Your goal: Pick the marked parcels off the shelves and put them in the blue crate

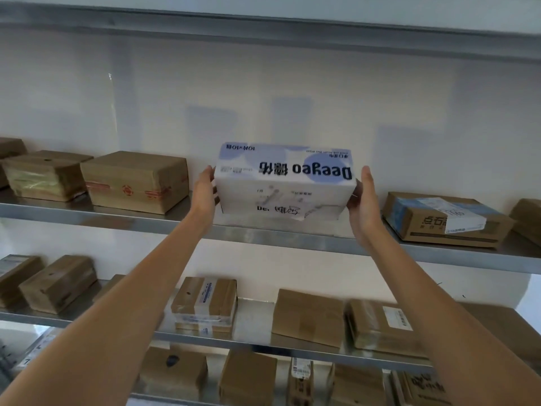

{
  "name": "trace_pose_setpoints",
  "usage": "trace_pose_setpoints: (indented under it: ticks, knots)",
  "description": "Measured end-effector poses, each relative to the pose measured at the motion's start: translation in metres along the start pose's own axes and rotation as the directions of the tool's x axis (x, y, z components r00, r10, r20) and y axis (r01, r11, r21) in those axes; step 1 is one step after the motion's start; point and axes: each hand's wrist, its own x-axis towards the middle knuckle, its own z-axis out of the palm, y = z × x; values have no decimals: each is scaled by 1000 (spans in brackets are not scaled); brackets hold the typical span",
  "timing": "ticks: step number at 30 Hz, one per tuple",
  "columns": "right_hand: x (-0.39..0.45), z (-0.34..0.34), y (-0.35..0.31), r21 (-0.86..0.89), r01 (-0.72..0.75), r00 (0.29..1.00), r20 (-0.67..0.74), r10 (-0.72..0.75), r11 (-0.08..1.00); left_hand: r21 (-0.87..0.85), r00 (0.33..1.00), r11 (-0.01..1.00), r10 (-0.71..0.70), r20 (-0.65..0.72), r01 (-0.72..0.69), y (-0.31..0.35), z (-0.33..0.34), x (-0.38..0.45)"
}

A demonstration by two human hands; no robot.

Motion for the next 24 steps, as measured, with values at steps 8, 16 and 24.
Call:
trace_pose_setpoints:
  ticks: [8, 16, 24]
  knots:
    - [-4, 10, -15, -21, 39, 999, 32, -39, 999, 13, 1000, 1000, 11, 23, -11, 5, 7, -4]
    - [-8, 7, -22, -129, 6, 998, 70, 3, 992, 17, 1000, 1000, 9, -6, -9, 14, 12, -6]
    - [-7, 5, -33, 15, 70, 978, 194, -71, 997, 25, 986, 997, -82, 147, 79, 15, 16, -18]
